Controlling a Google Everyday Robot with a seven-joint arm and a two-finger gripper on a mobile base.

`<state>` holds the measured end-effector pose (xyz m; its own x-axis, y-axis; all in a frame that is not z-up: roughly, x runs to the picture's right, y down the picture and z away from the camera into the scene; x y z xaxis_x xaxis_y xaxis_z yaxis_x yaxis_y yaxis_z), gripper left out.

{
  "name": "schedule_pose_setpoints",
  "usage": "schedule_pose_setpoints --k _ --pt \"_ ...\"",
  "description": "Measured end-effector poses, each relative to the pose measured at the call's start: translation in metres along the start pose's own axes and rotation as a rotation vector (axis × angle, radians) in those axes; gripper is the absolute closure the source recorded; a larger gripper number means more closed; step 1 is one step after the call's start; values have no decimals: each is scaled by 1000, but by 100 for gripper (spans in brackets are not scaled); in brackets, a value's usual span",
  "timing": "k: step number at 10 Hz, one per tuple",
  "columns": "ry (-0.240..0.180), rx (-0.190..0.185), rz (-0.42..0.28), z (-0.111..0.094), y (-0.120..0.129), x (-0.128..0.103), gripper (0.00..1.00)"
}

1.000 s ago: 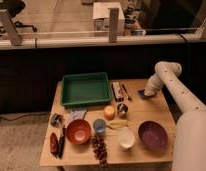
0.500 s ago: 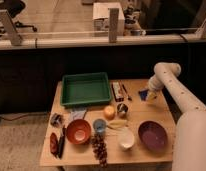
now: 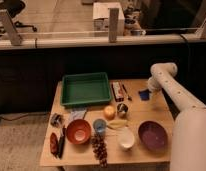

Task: Wipe tray with sponge

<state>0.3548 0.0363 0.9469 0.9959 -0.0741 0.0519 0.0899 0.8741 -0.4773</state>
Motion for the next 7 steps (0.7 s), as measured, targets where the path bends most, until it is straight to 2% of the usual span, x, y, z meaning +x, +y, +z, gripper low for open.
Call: schedule_pose_setpoints --k 2,7 --pt "-22 -22 -21 5 -1 8 20" --pt "-81 -64 -45 21 1 7 20"
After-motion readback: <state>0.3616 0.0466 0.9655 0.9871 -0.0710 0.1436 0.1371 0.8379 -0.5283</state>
